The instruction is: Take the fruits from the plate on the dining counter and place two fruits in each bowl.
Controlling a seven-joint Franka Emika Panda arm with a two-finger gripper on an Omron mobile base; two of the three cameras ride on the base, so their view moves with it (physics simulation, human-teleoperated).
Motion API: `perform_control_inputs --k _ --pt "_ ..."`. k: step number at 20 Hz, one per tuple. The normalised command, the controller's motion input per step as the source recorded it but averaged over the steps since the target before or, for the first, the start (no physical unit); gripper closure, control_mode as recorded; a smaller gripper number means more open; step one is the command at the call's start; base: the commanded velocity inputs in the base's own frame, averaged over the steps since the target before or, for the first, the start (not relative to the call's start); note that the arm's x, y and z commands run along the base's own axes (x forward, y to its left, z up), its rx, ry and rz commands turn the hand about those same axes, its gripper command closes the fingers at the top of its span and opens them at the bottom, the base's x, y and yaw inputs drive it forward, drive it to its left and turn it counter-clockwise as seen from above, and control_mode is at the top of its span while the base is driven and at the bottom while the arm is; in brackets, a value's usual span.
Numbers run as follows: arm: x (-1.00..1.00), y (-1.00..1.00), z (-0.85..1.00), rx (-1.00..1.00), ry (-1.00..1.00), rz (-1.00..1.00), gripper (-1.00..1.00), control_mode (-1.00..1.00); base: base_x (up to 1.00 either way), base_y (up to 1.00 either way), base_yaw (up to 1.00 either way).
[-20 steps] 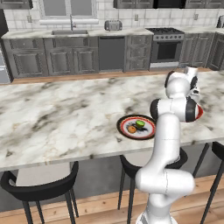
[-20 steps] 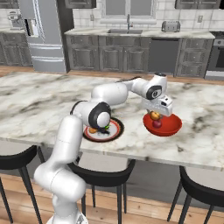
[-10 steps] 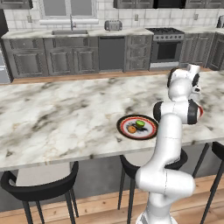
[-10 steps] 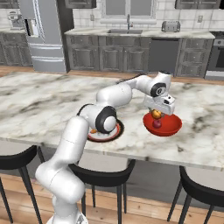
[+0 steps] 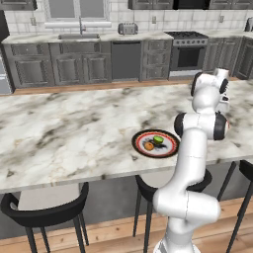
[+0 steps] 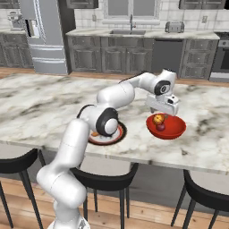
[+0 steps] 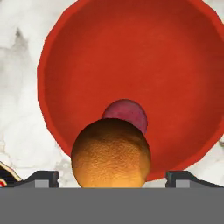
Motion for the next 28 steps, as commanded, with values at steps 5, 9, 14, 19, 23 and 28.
perform_control_inputs --k 5,9,14,19,23,28 --pt "-0.32 0.16 0.00 -0.05 -0.02 0.00 -1.00 -1.00 0.00 0.00 0.00" --pt "-0.87 0.38 0.16 -0.04 -0.09 0.02 -1.00 -1.00 0.00 0.00 0.00" --pt "-0.79 0.93 0.07 -0.12 -0.01 0.11 -1.00 -1.00 0.00 0.00 0.00" --pt "-0.45 1.00 0.00 -0.11 0.00 0.27 -1.00 -1.00 0.00 0.00 0.00" --pt "-0.21 1.00 0.01 -0.08 -0.01 0.32 -1.00 -1.00 0.00 0.00 0.00" --pt "0.05 0.80 0.26 0.02 -0.09 0.33 -1.00 -1.00 0.00 0.00 0.00"
